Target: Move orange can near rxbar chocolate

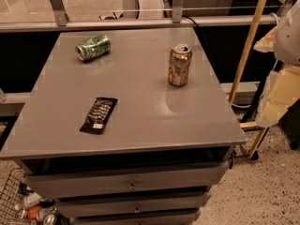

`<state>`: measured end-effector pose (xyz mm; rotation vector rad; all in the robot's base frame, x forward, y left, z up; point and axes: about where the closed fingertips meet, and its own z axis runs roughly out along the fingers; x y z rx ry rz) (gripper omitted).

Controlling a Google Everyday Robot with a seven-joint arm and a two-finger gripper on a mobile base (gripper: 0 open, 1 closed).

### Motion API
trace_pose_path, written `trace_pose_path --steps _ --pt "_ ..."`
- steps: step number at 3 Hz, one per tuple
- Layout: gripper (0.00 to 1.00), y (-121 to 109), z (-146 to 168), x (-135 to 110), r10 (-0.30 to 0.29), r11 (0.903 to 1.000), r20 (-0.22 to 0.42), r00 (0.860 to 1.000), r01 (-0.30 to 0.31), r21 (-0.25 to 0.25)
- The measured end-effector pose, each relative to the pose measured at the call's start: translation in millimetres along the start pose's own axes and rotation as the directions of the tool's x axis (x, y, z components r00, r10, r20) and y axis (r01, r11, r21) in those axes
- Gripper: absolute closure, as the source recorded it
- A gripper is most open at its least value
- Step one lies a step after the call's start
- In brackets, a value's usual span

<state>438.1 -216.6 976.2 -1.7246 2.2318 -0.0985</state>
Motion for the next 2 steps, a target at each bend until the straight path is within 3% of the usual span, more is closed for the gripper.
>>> trace_pose_path --steps 1,2 --pt "0.00 -1 -1 -1 0.002 1.0000 0.005 1.000 -0.002 0.005" --pt "0.00 -33 13 -27 0.025 0.9997 0.097 0.995 -0.026 0.007"
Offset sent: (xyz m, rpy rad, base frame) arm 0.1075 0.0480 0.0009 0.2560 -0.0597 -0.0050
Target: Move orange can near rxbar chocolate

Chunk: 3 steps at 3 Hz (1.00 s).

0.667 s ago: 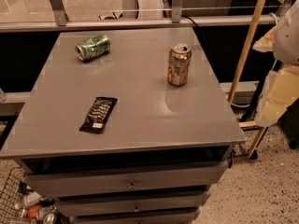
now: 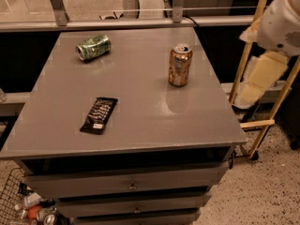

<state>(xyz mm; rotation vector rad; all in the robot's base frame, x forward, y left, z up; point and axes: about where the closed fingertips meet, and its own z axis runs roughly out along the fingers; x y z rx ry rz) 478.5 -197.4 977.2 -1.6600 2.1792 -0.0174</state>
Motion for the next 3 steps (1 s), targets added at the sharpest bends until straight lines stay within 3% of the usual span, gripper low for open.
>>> trace_pose_path --steps 1,2,3 --pt "0.00 -44 27 -46 0.033 0.9994 0.149 0.988 -0.032 -0.007" --pt "0.00 -74 54 -92 0.087 0.9962 0.266 0.960 -0.085 -0.019" --pt "0.00 -97 83 -120 0.148 0.9888 0.309 0.939 -0.146 -0.031"
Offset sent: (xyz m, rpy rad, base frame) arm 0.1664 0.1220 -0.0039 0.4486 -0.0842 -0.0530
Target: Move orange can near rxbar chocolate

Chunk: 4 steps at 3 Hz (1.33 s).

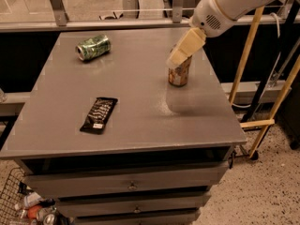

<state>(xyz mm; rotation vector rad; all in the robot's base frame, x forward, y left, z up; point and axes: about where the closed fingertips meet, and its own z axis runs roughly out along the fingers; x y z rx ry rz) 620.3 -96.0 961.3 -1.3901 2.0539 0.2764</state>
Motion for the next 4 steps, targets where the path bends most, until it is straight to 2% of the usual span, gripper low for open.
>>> trace_pose_path --steps 1,3,4 --pt "0.00 -12 27 -10 0.024 0.9996 -0.026 0.999 -0.024 0.015" --pt "0.00 -26 56 -5 0.049 0.9982 -0.113 0.992 -0.045 0.038" --pt "0.17 -31 60 3 0.068 0.9971 -0.135 0.989 -0.063 0.042"
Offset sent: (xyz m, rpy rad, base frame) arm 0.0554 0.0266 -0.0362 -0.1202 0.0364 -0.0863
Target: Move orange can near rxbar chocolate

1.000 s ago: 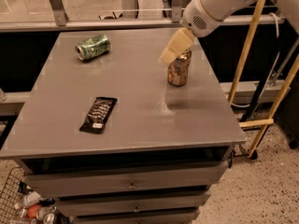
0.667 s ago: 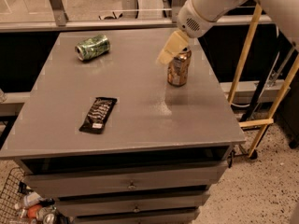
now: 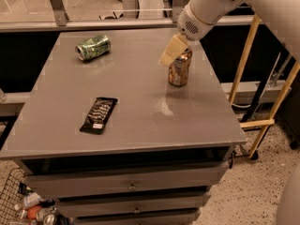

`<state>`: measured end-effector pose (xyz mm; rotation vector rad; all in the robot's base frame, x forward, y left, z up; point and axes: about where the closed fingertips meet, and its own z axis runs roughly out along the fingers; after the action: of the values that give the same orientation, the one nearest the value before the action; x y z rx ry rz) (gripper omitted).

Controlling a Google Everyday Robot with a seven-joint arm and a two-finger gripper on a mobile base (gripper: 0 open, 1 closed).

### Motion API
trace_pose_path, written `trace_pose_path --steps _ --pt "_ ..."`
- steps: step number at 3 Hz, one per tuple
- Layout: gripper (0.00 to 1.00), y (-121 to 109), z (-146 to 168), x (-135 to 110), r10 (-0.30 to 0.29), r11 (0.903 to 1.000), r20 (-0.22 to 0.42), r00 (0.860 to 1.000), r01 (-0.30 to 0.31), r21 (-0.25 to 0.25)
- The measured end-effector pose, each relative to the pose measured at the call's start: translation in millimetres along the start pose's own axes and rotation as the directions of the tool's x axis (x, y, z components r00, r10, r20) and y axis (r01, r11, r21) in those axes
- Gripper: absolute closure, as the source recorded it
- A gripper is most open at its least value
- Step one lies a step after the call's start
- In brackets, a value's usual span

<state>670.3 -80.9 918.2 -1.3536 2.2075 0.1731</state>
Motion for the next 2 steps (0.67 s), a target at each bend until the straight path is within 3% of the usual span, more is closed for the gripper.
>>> trace_pose_path --steps 2 --pt "0.61 -2 4 25 0.030 0.9995 -0.036 0.999 -0.030 -0.010"
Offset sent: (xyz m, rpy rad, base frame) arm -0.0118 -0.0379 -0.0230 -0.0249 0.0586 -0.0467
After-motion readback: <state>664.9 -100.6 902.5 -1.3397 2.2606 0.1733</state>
